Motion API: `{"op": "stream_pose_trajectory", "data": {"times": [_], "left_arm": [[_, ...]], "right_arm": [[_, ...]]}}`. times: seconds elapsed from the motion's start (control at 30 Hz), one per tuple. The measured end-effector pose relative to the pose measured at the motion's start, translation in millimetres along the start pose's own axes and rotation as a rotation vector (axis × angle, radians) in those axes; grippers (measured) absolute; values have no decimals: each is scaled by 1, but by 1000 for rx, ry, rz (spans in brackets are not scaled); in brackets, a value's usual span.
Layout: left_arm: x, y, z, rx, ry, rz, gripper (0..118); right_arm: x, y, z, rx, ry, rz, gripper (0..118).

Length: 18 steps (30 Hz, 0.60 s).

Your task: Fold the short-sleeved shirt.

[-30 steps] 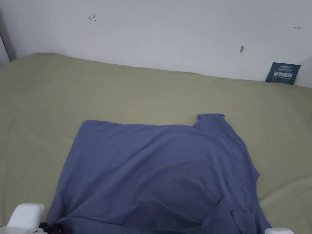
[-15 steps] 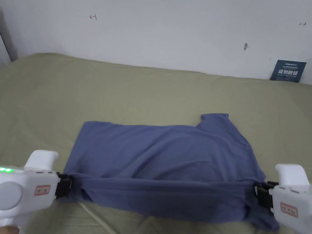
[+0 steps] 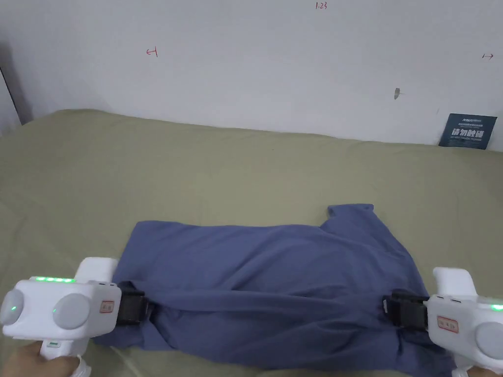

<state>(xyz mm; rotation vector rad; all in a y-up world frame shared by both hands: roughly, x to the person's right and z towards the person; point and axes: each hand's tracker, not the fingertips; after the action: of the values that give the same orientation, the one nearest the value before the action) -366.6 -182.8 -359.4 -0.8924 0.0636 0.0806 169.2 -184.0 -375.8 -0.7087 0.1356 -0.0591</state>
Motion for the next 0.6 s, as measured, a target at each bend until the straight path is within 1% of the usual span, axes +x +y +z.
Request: {"op": "stream_pose_trajectory", "data": {"times": [0.03, 0.07, 0.13, 0.17, 0.2, 0.23, 0.27, 0.3, 0.33, 0.37, 0.43, 0.5, 0.53, 0.57, 0.6], "left_arm": [[-2, -10, 15, 70, -7, 56, 94], [-2, -18, 29, 130, -19, 86, 94], [-4, -37, 65, 275, -29, 117, 93], [-1, -47, 82, 319, -14, 108, 92], [3, -56, 94, 347, 7, 95, 90], [7, -66, 105, 377, 17, 73, 86], [8, -73, 113, 385, 21, 31, 77], [11, -79, 117, 388, 47, 7, 47], [13, -84, 119, 378, 56, -9, 14], [13, -89, 119, 353, 67, -17, 0], [8, -92, 109, 296, 19, 9, 0], [3, -92, 96, 261, -16, 48, 0], [-1, -91, 87, 256, -11, 57, 2], [-3, -86, 78, 242, 3, 64, 12], [-5, -81, 70, 242, -3, 69, 47]], "right_arm": [[0, -6, 15, 61, 29, -21, 93], [-2, -11, 26, 93, 28, -23, 91], [-12, -26, 59, 203, -13, 3, 91], [-18, -35, 76, 251, -12, 8, 89], [-22, -41, 89, 285, -9, 9, 75], [-26, -48, 101, 304, -7, 8, 56], [-30, -55, 109, 305, -34, 10, 27], [-35, -60, 115, 309, -64, 27, 0], [-40, -64, 119, 324, -107, 32, 0], [-40, -67, 123, 310, -87, 28, 0], [-39, -72, 128, 277, -48, 0, 0], [-45, -78, 126, 269, -46, 3, 0], [-45, -78, 126, 262, -42, 8, 0], [-44, -78, 126, 254, -40, 18, 0], [-45, -79, 123, 248, -41, 26, 0]]}}
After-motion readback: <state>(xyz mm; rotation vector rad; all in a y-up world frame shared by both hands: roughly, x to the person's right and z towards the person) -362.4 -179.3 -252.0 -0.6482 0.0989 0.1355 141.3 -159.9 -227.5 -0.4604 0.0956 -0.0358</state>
